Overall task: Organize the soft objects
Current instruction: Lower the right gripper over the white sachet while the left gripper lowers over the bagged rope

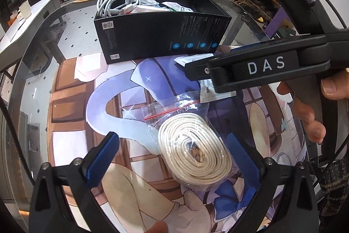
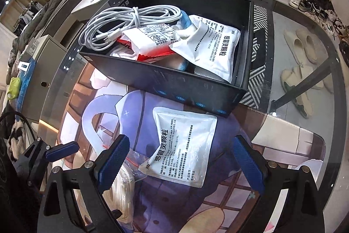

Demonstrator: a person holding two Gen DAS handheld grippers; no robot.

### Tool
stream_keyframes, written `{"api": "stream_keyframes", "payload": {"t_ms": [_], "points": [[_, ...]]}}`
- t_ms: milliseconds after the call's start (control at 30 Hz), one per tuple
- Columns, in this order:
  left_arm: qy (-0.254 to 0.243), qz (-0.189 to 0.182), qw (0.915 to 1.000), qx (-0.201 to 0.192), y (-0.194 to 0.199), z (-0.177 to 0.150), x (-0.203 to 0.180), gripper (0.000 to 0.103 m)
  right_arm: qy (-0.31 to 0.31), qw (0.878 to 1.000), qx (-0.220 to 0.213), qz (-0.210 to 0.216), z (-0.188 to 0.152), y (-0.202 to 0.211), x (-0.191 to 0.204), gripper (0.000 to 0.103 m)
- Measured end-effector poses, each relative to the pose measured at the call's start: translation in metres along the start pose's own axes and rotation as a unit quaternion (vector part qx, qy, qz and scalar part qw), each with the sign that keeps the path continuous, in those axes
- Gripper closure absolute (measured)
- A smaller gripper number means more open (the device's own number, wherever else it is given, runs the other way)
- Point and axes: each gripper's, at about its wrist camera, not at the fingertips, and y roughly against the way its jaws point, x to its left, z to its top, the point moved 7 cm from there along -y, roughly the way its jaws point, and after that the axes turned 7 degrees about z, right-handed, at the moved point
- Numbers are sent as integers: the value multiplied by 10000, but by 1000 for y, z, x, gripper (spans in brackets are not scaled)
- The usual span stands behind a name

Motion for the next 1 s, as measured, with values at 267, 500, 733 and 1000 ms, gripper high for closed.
{"api": "stream_keyframes", "payload": {"t_ms": [267, 500, 733, 1000], "points": [[56, 128, 9999, 97, -8, -8, -7, 3, 4, 9998, 112, -188, 0, -11, 0, 7], [141, 206, 9995, 212, -17, -11, -9, 3, -53, 9992, 169, -371, -1, -18, -7, 7], [174, 260, 9991, 271, -21, -14, -11, 3, -69, 9988, 179, -461, -1, -23, -10, 7], [217, 481, 9983, 262, -24, -10, -14, 3, -31, 9977, 225, -640, -3, -28, -10, 7]]}}
